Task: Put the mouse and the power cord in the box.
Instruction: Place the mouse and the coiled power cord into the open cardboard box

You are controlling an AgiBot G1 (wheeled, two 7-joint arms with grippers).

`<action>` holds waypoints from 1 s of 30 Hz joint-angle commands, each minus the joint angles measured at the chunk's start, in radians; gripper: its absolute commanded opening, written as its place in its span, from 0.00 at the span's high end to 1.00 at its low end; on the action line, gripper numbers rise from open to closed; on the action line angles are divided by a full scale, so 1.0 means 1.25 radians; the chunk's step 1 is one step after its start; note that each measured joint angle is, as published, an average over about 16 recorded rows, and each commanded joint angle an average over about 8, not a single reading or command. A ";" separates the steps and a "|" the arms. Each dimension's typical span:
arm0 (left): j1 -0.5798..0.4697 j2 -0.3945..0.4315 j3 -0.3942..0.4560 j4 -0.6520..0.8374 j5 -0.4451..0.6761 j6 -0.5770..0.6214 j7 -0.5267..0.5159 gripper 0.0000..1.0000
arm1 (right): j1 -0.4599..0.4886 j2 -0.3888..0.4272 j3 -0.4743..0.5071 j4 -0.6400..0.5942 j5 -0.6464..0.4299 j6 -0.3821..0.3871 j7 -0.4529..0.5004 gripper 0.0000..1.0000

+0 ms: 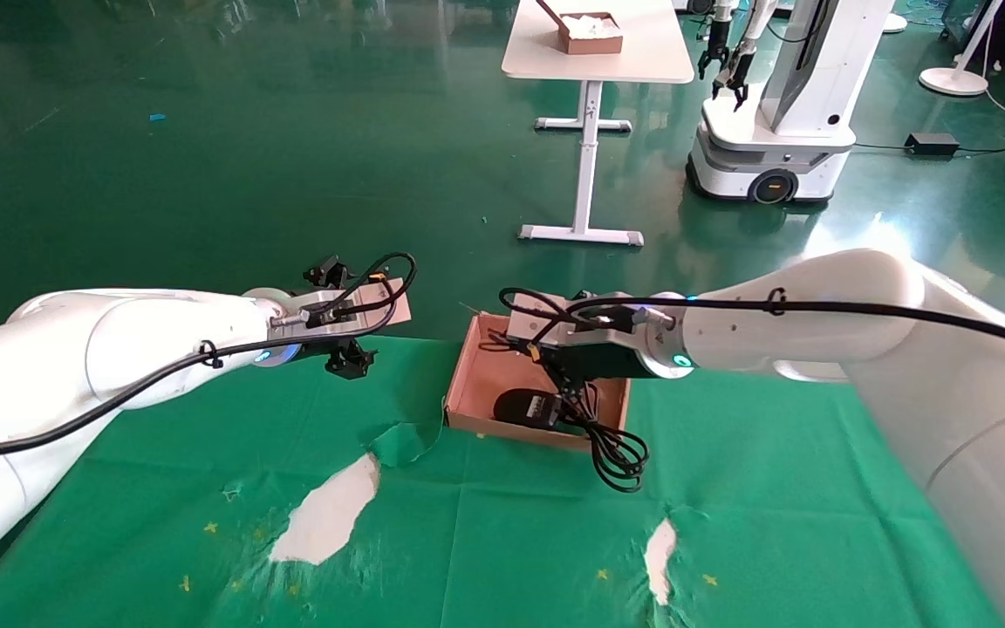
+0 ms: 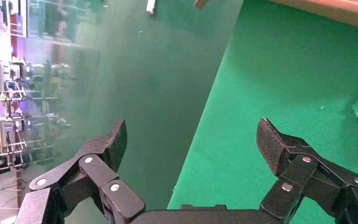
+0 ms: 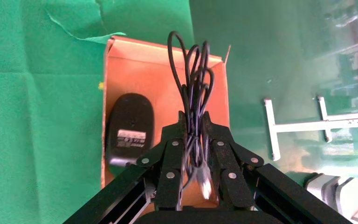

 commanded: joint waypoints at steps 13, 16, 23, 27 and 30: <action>0.001 -0.001 -0.001 -0.003 0.000 -0.001 0.000 0.00 | 0.000 0.012 0.020 0.017 0.006 -0.020 -0.007 0.00; 0.001 -0.003 -0.001 -0.006 0.000 -0.001 0.000 0.00 | -0.015 0.030 0.033 0.036 0.031 -0.035 -0.003 0.00; 0.001 -0.006 0.001 -0.012 0.002 -0.001 -0.005 0.00 | -0.073 0.099 0.082 0.111 0.127 -0.095 0.013 0.00; 0.001 -0.006 0.002 -0.013 0.003 -0.002 -0.008 0.00 | -0.108 0.140 0.112 0.157 0.184 -0.131 0.023 0.00; 0.001 -0.007 0.003 -0.014 0.004 -0.002 -0.009 0.00 | -0.134 0.171 0.133 0.190 0.227 -0.158 0.030 0.00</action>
